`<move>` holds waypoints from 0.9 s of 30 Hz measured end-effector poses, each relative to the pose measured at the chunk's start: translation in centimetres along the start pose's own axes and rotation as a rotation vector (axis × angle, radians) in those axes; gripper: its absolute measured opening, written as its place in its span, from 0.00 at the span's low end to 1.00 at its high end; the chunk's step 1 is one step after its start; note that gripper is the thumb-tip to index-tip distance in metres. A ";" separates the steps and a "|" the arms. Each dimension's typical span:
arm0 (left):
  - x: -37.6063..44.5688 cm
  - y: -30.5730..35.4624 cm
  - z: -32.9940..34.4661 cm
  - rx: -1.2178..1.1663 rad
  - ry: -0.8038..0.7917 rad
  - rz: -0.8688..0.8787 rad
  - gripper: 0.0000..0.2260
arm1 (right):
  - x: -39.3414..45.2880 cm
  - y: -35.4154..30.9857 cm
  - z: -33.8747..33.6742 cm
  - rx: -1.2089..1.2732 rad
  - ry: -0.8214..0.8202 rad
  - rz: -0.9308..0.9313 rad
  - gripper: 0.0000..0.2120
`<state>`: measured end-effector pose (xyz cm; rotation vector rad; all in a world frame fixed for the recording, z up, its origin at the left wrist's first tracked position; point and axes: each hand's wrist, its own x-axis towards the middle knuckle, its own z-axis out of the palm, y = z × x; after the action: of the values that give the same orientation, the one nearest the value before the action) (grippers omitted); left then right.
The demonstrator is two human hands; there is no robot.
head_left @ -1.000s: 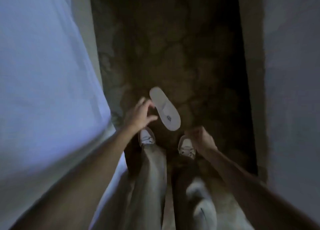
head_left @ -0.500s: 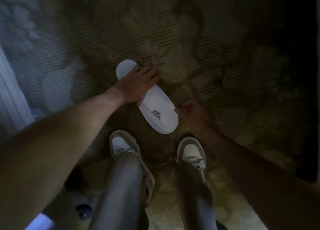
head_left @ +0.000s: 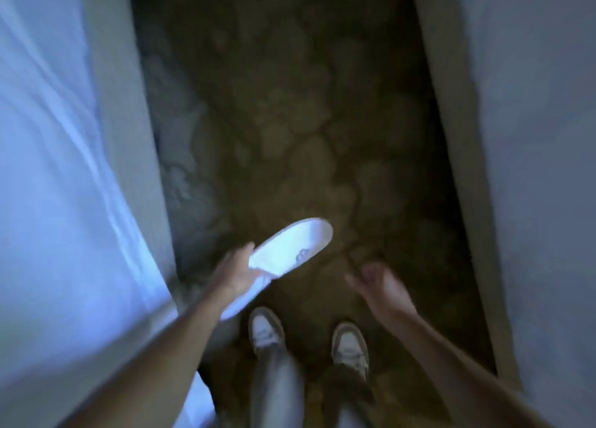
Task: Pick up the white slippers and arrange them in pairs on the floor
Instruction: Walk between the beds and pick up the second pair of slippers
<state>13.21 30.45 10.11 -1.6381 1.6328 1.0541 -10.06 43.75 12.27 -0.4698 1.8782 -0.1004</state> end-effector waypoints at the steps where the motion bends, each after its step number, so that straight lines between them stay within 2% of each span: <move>1: -2.2 0.6 -2.0 -0.225 0.005 -0.081 0.34 | -2.1 -1.7 -1.8 -0.037 0.050 -0.022 0.20; 3: -5.5 1.6 -5.3 -0.620 0.031 -0.196 0.40 | -5.6 -5.7 -5.3 -0.051 0.086 -0.094 0.20; 4: -6.2 2.0 -6.4 -0.722 0.041 -0.208 0.41 | -6.7 -7.6 -7.2 -0.051 0.083 -0.132 0.19; 6: -7.4 3.4 -9.4 -0.832 0.073 -0.172 0.37 | -8.7 -11.6 -10.6 -0.063 0.072 -0.191 0.16; 8: -9.9 6.3 -14.7 -0.931 0.133 -0.182 0.28 | -9.6 -16.1 -12.9 -0.097 0.102 -0.265 0.15; 11: -11.8 10.2 -21.5 -1.104 0.064 -0.146 0.29 | -8.8 -22.3 -15.3 -0.104 0.133 -0.322 0.18; 15: -9.8 12.2 -26.8 -1.239 0.027 -0.163 0.26 | -5.3 -29.7 -17.5 -0.116 0.129 -0.299 0.17; 17: -8.2 12.9 -30.1 -1.282 -0.016 -0.168 0.24 | -2.8 -33.6 -18.3 -0.031 0.129 -0.235 0.18; 19: -5.8 12.3 -32.1 -1.283 -0.026 -0.168 0.23 | -0.4 -36.7 -19.4 0.016 0.080 -0.128 0.15; 20: -4.7 12.0 -33.2 -1.265 -0.021 -0.172 0.24 | 1.0 -38.3 -20.0 0.072 0.086 -0.069 0.13; 22: -3.1 11.8 -36.5 -1.236 0.003 -0.159 0.27 | 3.0 -41.7 -21.1 0.295 0.125 0.050 0.16; 25: 0.1 12.4 -42.0 -1.219 0.024 -0.134 0.37 | 4.9 -48.4 -23.3 0.473 0.081 0.055 0.15; 27: 2.9 13.6 -45.6 -1.182 0.027 -0.110 0.40 | 6.9 -51.9 -24.8 0.552 0.088 0.078 0.21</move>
<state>5.21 -10.76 32.62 -2.3664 0.8641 2.1510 -20.79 -10.25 30.21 -0.0129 1.8533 -0.5774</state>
